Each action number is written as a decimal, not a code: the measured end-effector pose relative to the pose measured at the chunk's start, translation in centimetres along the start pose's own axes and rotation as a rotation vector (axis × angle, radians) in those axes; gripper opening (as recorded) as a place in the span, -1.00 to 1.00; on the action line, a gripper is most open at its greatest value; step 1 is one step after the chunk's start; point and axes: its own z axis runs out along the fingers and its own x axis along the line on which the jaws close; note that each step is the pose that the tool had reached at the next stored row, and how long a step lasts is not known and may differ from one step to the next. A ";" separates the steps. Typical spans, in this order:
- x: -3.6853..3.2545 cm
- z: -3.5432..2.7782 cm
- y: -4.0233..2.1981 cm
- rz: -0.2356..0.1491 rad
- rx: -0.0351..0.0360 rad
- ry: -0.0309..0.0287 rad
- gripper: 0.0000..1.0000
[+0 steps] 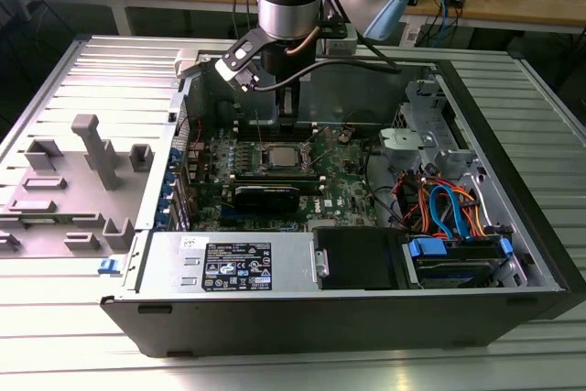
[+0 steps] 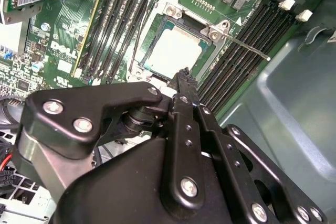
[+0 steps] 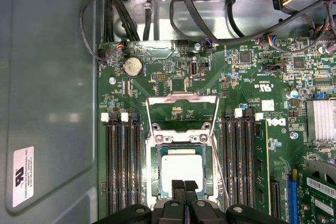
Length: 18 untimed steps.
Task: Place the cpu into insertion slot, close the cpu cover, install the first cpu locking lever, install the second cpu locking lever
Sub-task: 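Close the cpu cover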
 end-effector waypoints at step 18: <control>0.00 -1.29 0.14 0.000 0.0001 0.0000 -0.79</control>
